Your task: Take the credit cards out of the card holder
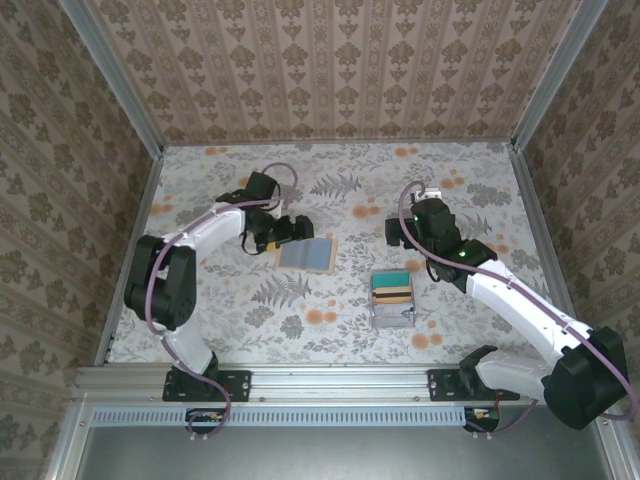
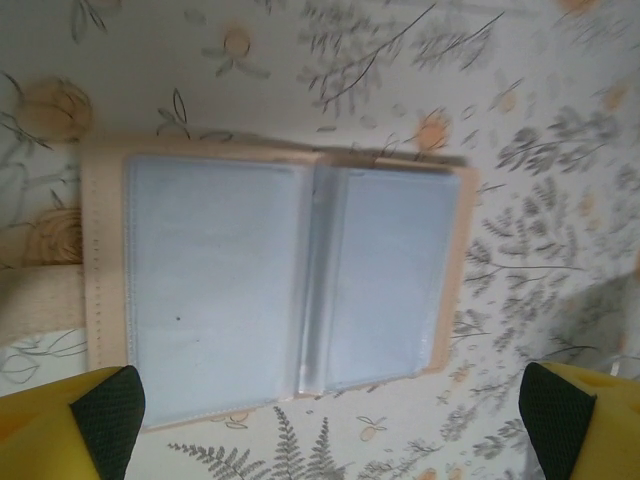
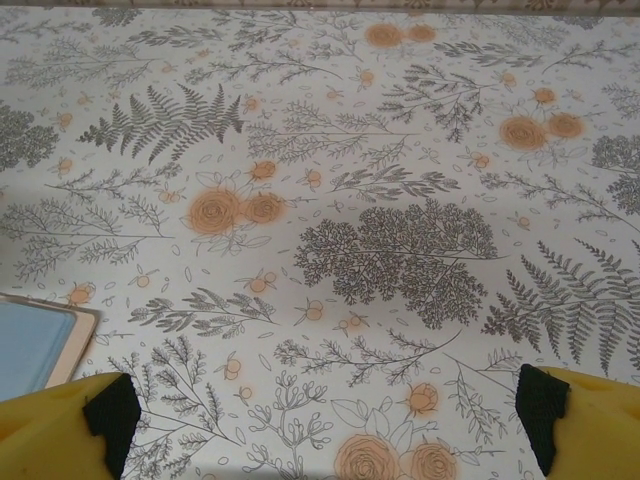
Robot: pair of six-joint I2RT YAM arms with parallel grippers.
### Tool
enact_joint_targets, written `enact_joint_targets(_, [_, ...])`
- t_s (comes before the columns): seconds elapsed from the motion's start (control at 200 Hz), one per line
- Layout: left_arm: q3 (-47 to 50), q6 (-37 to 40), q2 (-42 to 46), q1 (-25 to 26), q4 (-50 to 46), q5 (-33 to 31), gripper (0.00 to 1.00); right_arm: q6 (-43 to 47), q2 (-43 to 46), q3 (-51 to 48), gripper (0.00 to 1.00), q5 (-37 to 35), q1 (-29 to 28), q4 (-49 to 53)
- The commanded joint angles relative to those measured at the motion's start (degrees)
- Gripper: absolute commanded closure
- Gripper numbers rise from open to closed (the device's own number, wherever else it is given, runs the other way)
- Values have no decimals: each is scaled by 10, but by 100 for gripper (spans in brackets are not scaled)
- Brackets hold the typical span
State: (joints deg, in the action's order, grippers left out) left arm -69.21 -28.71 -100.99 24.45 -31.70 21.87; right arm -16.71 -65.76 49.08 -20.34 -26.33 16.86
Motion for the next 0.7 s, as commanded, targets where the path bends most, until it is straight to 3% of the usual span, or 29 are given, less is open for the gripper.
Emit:
enact_joint_targets(0.0, [-7,-7,-18,4,-6,-24,0,-8,2,19,0,15,5,-2])
enact_joint_targets(0.41, [-3,-25,-66,59,21,9,0,-12,-3,18,0,20,8,3])
enact_joint_targets(0.695, [-22,-18,-7,43,-8,-26,0,-23,7,4,0,9,7,0])
